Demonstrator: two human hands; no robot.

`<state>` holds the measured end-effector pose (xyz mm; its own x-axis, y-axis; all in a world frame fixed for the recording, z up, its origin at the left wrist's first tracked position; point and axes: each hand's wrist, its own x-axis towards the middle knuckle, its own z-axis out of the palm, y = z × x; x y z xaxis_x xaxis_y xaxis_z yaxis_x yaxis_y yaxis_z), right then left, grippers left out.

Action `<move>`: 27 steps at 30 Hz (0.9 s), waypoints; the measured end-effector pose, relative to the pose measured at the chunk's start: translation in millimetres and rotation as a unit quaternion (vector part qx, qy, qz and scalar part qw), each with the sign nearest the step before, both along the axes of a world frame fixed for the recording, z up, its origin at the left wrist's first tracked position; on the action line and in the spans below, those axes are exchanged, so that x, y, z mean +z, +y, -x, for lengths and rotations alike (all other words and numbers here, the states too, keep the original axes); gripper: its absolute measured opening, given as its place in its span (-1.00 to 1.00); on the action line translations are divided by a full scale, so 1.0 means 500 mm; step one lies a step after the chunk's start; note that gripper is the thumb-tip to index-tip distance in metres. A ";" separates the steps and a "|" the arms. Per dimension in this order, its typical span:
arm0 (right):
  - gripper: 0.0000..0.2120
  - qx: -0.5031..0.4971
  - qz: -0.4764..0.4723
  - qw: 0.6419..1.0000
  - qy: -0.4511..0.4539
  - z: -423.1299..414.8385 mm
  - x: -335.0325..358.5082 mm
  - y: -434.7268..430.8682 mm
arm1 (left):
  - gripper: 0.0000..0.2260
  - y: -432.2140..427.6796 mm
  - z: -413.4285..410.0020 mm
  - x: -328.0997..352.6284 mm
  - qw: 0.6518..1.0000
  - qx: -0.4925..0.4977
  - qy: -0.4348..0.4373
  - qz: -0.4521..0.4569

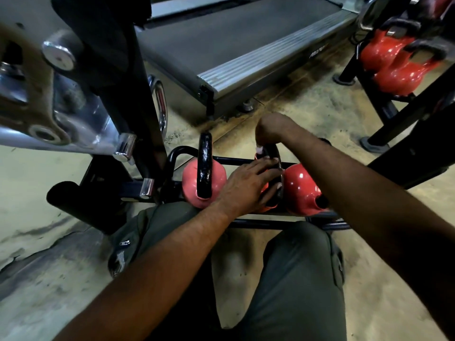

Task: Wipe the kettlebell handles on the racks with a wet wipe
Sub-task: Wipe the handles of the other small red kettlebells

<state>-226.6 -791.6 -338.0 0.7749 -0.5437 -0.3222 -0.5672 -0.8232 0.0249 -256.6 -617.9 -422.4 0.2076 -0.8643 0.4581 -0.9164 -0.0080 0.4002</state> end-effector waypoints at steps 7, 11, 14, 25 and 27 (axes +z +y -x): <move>-0.75 0.001 -0.009 0.993 0.118 -0.043 -0.023 0.022 | -0.67 -0.001 -0.007 -0.011 1.000 -0.008 0.019 0.001; -0.85 -0.235 -0.282 0.930 0.008 0.000 -0.030 -0.042 | -0.66 -0.005 -0.018 -0.004 1.000 0.001 0.018 0.000; -0.79 -0.354 -0.415 0.832 -0.100 0.049 -0.049 -0.055 | -0.67 0.000 -0.024 -0.006 1.000 0.010 0.022 0.006; -0.64 0.029 0.005 0.998 0.050 -0.002 0.038 0.003 | -0.71 -0.004 0.003 -0.013 0.998 -0.021 -0.027 0.044; -0.69 0.085 0.099 0.979 0.156 -0.030 0.026 0.037 | -0.73 -0.007 0.012 -0.017 0.998 -0.037 -0.019 0.042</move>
